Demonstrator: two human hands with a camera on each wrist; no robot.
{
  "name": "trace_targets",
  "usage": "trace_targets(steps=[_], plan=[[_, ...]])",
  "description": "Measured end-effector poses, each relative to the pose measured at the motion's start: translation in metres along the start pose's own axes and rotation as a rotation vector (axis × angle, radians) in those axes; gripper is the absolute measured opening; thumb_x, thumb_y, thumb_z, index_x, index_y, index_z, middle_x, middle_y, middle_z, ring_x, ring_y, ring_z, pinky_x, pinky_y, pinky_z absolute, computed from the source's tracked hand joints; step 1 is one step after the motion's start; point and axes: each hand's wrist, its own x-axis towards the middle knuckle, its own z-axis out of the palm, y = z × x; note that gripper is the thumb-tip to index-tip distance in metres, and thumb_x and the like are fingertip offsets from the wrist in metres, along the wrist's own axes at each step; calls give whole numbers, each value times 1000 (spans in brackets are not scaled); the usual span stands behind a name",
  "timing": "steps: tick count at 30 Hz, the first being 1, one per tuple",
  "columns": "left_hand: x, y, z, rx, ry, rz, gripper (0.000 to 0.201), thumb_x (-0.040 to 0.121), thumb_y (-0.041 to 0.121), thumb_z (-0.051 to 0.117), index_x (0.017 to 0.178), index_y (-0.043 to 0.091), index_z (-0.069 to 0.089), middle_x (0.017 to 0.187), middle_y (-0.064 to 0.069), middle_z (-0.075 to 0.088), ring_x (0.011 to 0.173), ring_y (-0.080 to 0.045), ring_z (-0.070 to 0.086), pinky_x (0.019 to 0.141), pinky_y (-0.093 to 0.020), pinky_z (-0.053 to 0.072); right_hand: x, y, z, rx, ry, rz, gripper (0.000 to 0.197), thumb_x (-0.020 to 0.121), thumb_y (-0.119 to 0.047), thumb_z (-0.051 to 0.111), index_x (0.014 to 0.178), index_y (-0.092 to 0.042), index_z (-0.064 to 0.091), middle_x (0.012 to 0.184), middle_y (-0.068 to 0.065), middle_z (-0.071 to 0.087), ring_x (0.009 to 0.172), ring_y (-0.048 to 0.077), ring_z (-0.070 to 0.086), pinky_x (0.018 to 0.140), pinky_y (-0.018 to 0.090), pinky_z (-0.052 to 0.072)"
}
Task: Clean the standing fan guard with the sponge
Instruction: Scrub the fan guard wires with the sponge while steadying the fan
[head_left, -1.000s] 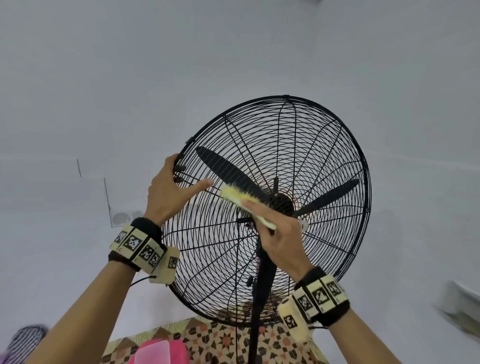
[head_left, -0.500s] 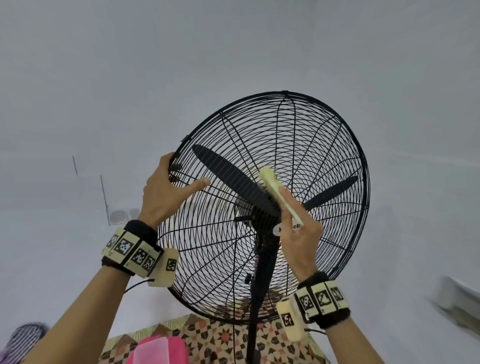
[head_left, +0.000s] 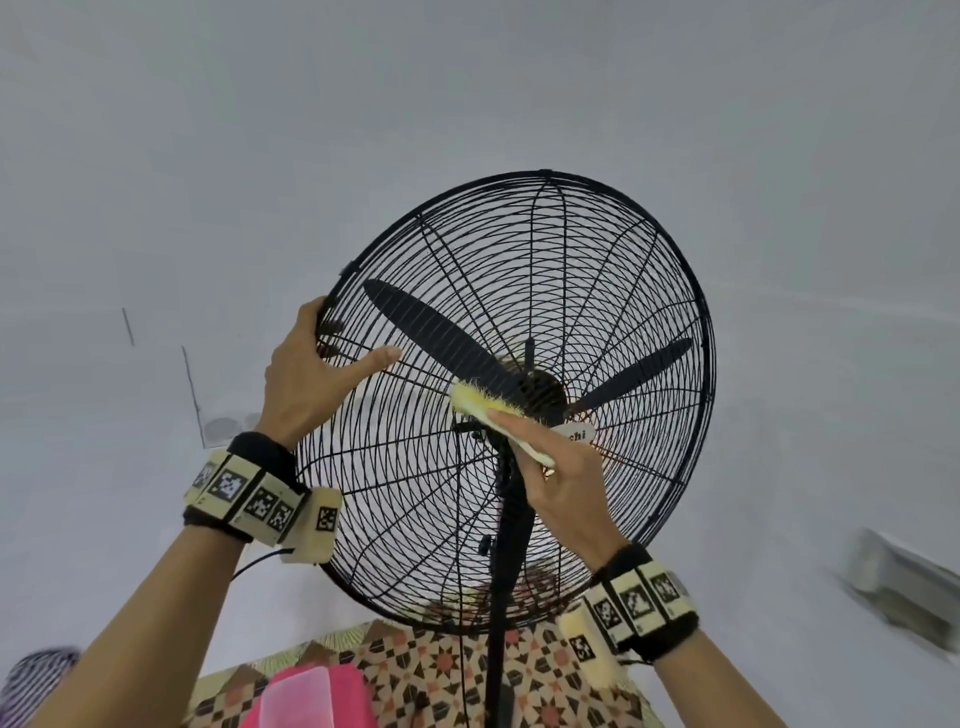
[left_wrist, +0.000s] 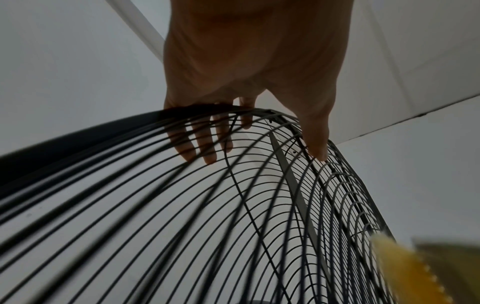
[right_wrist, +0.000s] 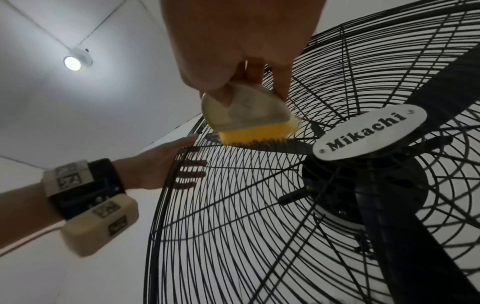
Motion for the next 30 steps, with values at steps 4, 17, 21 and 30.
trace_targets(steps=[4, 17, 21, 30], plan=[[-2, 0, 1, 4, -6, 2, 99, 72, 76, 78, 151, 30, 38, 129, 11, 60, 118, -16, 58, 105, -44, 45, 8, 0, -4, 60, 199, 73, 50, 100, -16, 58, 145, -36, 53, 140, 2, 62, 89, 21, 74, 62, 23, 63], [-4, 1, 1, 11, -11, 0, 100, 72, 76, 78, 151, 29, 39, 128, 11, 59, 119, -16, 58, 106, -44, 45, -18, 17, -7, 40, 236, 177, 49, 99, -17, 61, 142, -39, 56, 136, 8, 66, 91, 16, 75, 68, 16, 60], [-3, 1, -1, 3, 0, -10, 96, 73, 75, 79, 150, 31, 41, 132, 9, 61, 119, -15, 59, 107, -46, 46, -30, 13, -13, 114, 52, 129, 46, 99, -13, 62, 137, -37, 61, 139, -23, 60, 118, 2, 66, 87, 23, 61], [-2, -2, -2, -4, -4, -18, 99, 69, 81, 77, 148, 35, 41, 131, 11, 62, 120, -14, 59, 108, -48, 46, -41, 34, -19, -3, 21, 75, 50, 94, -1, 65, 138, -25, 61, 140, -3, 61, 117, 14, 68, 83, 25, 62]])
